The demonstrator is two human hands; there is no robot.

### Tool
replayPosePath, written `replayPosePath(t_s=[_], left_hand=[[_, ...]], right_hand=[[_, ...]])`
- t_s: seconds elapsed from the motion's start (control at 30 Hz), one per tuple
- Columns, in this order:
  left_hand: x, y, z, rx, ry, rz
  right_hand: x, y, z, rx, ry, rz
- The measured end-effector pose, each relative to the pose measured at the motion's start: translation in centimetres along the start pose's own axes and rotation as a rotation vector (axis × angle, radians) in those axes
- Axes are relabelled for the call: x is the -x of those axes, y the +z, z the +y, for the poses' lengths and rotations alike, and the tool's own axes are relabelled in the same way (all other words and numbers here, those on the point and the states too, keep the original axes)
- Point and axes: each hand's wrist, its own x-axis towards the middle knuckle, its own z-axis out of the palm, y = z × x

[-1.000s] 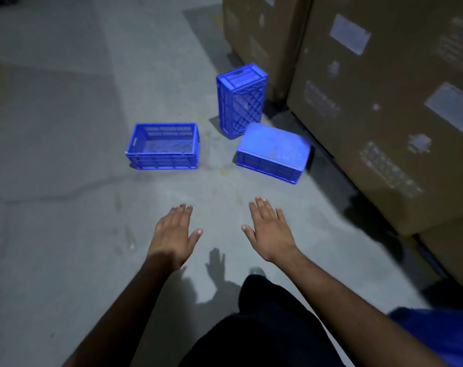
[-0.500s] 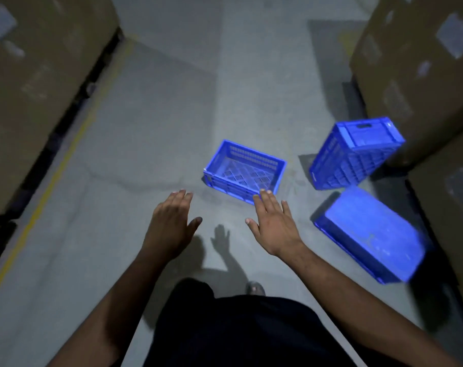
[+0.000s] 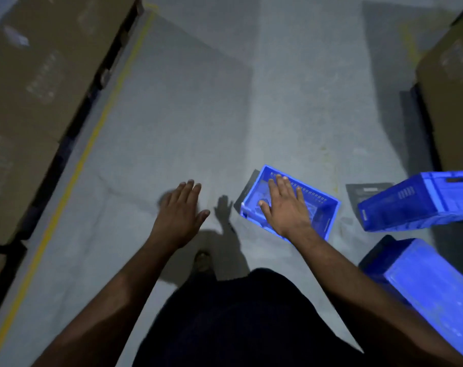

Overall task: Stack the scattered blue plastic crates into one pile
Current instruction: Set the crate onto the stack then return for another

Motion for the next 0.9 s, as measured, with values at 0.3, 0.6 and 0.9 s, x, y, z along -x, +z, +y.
replayPosePath(t_s=[0.3,0.6,0.9], left_hand=[[-27.6,-4.7,-1.1,-0.104,0.420,-0.179],[-55.9,-5.3,5.5,-0.290,0.876,-0.210],[-75.6,-5.4,20.3,-0.313,1.330,-0.357]], right_hand=[[-12.5,-1.4,2.5,-0.156,0.470,0.042],[-32.1,-2.0,9.8,-0.255,0.768,0.054],[-41.9,-6.3,19.0,-0.369,1.229,0.278]])
